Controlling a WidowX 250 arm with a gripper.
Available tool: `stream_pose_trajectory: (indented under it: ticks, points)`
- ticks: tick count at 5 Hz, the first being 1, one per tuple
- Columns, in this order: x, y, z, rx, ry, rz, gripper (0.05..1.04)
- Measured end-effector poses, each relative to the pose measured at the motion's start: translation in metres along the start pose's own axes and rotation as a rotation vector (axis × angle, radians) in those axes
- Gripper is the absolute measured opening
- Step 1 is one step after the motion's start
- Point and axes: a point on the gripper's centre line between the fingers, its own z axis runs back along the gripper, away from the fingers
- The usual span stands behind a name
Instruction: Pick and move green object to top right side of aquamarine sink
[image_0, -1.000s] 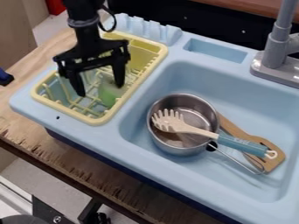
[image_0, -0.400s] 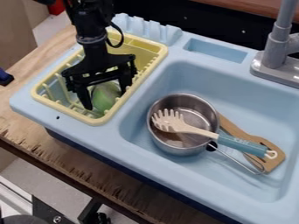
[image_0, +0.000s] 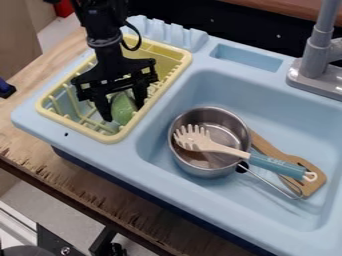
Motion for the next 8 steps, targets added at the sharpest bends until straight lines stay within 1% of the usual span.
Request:
stream_pose_trajectory:
  ticks: [1, 2, 3, 4, 5, 6, 7, 8]
  points:
    - [-0.002, -0.001, 0.004, 0.015, 0.020, 0.003, 0.678]
    - [-0.004, -0.009, 0.022, 0.013, -0.017, -0.013, 0.678]
    - [-0.014, -0.015, 0.042, -0.007, -0.028, -0.018, 0.678]
    - [-0.038, -0.028, 0.057, -0.041, 0.026, -0.125, 0.678]
    - [-0.064, -0.050, 0.063, -0.039, 0.070, -0.258, 0.678]
    - [-0.086, -0.070, 0.071, -0.071, 0.069, -0.333, 0.678]
    - [-0.108, -0.087, 0.073, -0.095, 0.079, -0.427, 0.678]
    - [-0.120, -0.106, 0.072, -0.126, 0.023, -0.435, 0.678]
